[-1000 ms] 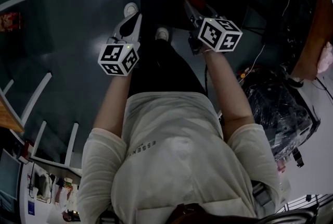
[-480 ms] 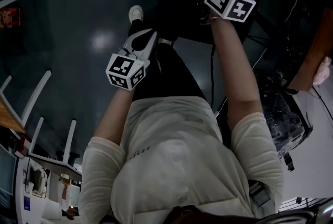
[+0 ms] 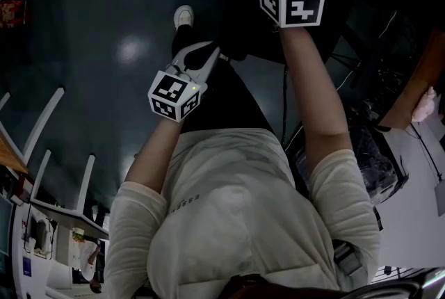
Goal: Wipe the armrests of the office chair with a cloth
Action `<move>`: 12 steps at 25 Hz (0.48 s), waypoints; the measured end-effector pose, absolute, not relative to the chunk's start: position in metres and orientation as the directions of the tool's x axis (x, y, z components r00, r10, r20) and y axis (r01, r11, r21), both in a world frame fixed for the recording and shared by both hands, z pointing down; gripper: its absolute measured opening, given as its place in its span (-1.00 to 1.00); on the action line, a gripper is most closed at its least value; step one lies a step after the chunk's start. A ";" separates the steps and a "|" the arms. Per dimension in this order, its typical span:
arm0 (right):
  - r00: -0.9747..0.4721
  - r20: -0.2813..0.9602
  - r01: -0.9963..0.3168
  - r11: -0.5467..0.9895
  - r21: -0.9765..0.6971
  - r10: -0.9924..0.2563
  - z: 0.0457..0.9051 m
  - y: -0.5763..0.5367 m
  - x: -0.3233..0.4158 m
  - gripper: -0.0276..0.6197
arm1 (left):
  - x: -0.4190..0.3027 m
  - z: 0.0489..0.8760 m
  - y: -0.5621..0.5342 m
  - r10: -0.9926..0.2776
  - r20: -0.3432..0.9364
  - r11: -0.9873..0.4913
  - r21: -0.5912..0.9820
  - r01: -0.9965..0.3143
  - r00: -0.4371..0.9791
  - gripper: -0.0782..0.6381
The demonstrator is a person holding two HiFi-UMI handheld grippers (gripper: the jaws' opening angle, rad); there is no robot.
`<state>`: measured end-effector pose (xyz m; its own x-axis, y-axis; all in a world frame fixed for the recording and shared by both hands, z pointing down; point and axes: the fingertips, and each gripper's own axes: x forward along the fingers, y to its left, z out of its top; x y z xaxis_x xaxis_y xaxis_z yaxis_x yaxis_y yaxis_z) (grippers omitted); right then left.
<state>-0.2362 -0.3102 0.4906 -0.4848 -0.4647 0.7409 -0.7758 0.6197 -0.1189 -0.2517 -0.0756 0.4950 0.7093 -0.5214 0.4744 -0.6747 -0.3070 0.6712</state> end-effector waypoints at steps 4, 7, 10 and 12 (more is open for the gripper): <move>-0.544 0.734 -0.712 0.686 -0.149 -0.405 0.488 -0.296 -0.272 -0.76 | -0.266 0.491 -0.085 -0.570 0.468 -0.319 0.632 -0.707 0.675 -0.73; -0.580 0.727 -0.682 0.706 -0.189 -0.367 0.488 -0.281 -0.292 -0.76 | -0.285 0.488 -0.094 -0.621 0.464 -0.302 0.602 -0.739 0.631 -0.73; -0.612 0.718 -0.662 0.712 -0.236 -0.331 0.486 -0.263 -0.307 -0.76 | -0.305 0.489 -0.099 -0.650 0.473 -0.269 0.588 -0.763 0.594 -0.73; -0.629 0.719 -0.637 0.727 -0.259 -0.296 0.486 -0.248 -0.318 -0.76 | -0.315 0.490 -0.100 -0.668 0.478 -0.244 0.583 -0.775 0.570 -0.73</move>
